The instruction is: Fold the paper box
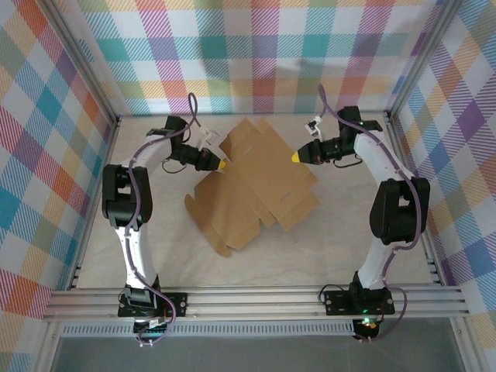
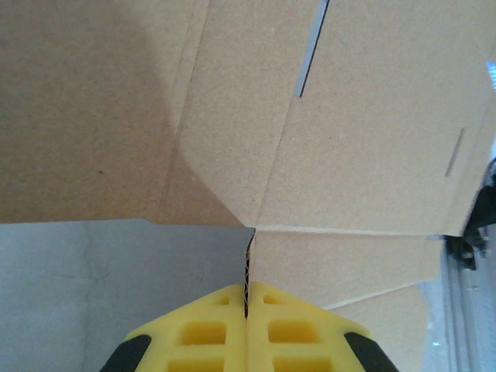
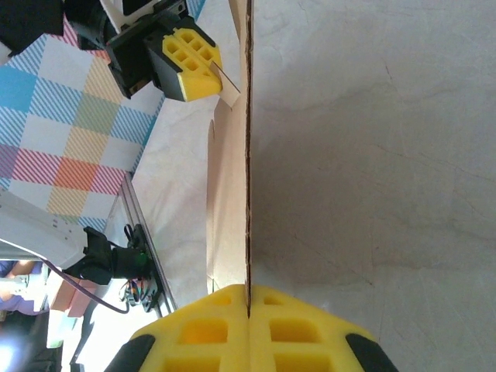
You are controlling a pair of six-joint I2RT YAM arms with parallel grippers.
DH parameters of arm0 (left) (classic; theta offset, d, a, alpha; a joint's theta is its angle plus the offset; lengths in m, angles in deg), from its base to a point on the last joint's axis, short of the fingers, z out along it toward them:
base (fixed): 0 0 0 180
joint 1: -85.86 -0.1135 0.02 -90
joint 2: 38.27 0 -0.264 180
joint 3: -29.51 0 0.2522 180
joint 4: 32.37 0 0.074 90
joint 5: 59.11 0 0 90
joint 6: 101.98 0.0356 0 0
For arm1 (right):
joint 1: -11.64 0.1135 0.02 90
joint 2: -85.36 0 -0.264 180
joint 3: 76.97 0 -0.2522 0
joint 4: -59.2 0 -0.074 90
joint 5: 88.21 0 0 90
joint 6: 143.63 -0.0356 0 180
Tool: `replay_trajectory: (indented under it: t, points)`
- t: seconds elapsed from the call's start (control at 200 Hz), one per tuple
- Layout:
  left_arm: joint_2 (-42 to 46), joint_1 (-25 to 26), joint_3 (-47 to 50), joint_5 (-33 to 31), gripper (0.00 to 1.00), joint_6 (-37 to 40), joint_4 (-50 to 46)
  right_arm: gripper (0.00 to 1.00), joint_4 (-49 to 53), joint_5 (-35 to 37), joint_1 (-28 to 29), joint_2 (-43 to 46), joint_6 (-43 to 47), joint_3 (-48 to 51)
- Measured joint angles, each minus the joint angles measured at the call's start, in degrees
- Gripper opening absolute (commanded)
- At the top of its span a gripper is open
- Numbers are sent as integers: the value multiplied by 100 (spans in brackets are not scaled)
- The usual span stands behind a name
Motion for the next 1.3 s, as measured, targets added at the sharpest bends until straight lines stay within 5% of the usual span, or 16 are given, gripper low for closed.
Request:
replay_trajectory:
  t: [0.215,0.525,0.915,1.1,1.3]
  points:
    - [866,415,1152,-1176,0,-313,1403,0,122,125,2,0,-136,-37]
    - [1517,1729,2538,-4238,0,-466,3676,0,-96,485,0,7,-520,-35]
    - [1143,3121,3268,-7820,0,846,5886,0,-522,649,-22,22,-979,-35]
    - [850,3303,3237,-8161,0,916,6170,0,-546,656,-9,35,-1021,-33]
    - [1174,2780,3045,-6911,0,-68,5637,0,-614,656,-15,164,-1019,-4]
